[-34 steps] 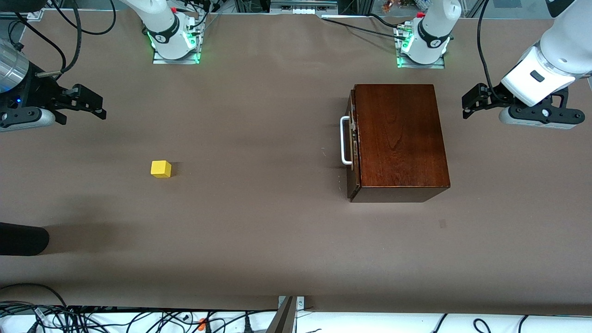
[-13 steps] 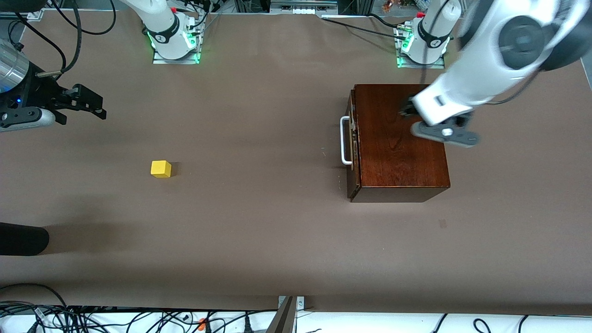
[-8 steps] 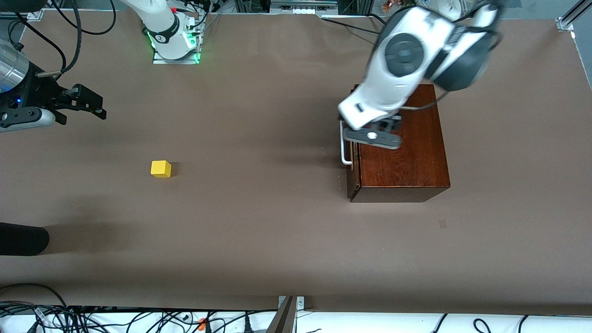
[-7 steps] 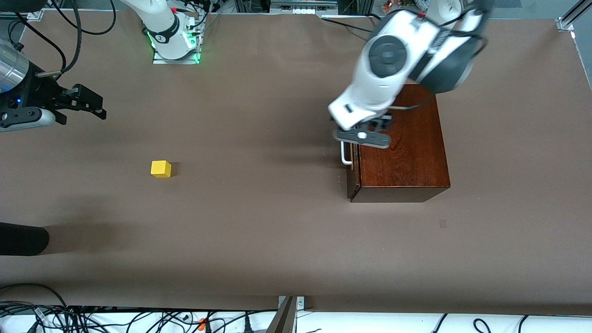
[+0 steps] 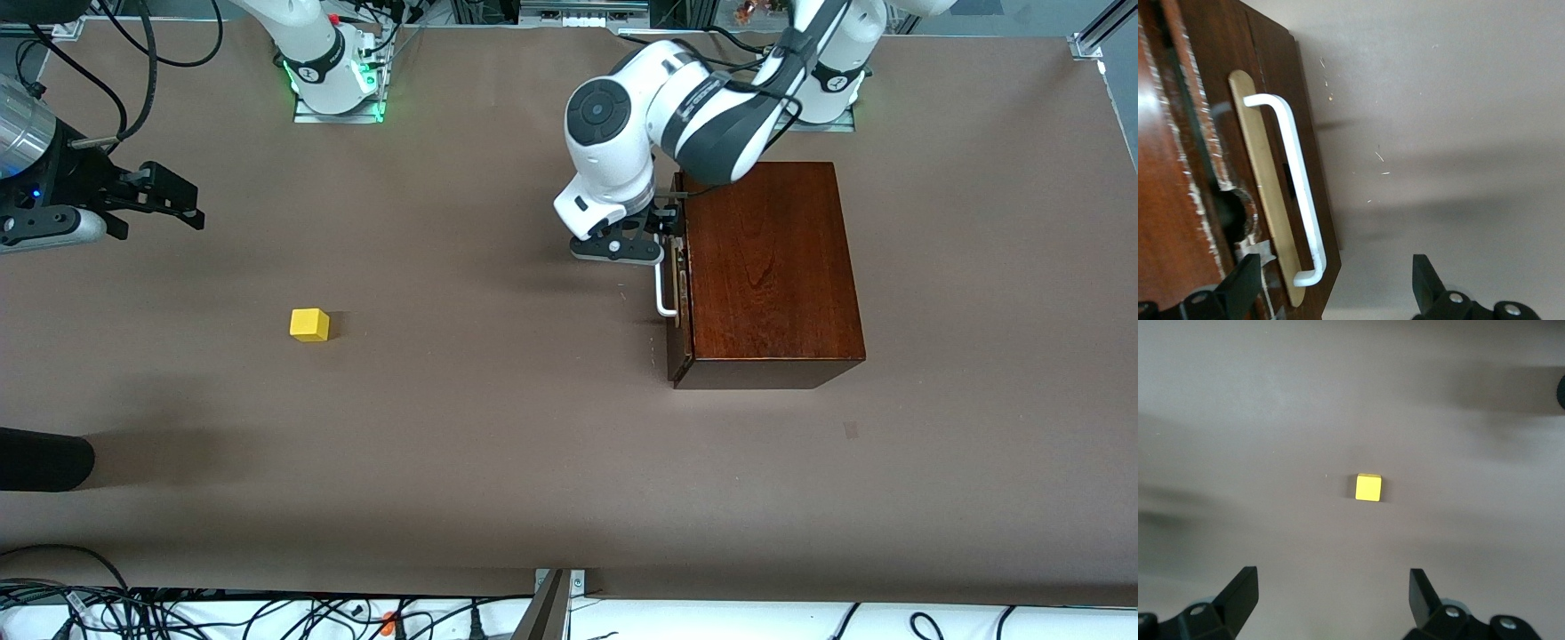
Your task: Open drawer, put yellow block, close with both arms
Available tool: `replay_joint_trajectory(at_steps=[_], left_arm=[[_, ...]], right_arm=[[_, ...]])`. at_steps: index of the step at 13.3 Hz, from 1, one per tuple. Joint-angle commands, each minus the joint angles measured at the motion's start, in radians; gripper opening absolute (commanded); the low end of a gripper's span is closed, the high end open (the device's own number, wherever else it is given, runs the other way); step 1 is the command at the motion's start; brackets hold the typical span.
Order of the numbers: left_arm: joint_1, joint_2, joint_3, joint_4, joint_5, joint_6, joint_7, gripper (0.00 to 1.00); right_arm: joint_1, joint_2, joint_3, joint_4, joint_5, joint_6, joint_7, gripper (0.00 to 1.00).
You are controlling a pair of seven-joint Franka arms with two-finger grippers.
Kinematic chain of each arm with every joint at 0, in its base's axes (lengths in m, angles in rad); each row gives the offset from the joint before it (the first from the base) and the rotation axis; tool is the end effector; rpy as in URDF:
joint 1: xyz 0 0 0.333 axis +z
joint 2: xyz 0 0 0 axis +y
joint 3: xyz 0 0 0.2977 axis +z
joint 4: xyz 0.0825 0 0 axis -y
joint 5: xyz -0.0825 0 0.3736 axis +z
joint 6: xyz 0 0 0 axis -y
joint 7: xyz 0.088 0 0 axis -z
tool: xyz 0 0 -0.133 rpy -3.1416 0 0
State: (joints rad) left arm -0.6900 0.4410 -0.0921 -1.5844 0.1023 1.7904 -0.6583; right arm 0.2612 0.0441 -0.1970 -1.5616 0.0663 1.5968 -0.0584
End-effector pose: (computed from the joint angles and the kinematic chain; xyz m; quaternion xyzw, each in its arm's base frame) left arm 0.4575 -0.4310 0.3283 -0.9899 0.0762 0.0686 0.0978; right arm 0.5566 0.0466 0.5631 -0.9978 -0.0603 0.0041 0.0288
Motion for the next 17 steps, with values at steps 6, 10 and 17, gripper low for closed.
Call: replay_joint_trajectory(at_steps=[6, 10, 17], left_arm=[[-0.04, 0.079, 0.014, -0.02, 0.131, 0.001, -0.06, 1.0], [-0.057, 0.111, 0.014, -0.028, 0.189, 0.023, -0.105, 1.0], [-0.071, 0.154, 0.014, -0.028, 0.191, 0.064, -0.133, 1.0]], right_arm=[[-0.004, 0.008, -0.001, 0.025, -0.01, -0.02, -0.014, 1.0], [-0.004, 0.007, -0.001, 0.022, -0.01, -0.018, -0.012, 1.0], [-0.004, 0.008, -0.001, 0.022, -0.01, -0.015, -0.012, 1.0]])
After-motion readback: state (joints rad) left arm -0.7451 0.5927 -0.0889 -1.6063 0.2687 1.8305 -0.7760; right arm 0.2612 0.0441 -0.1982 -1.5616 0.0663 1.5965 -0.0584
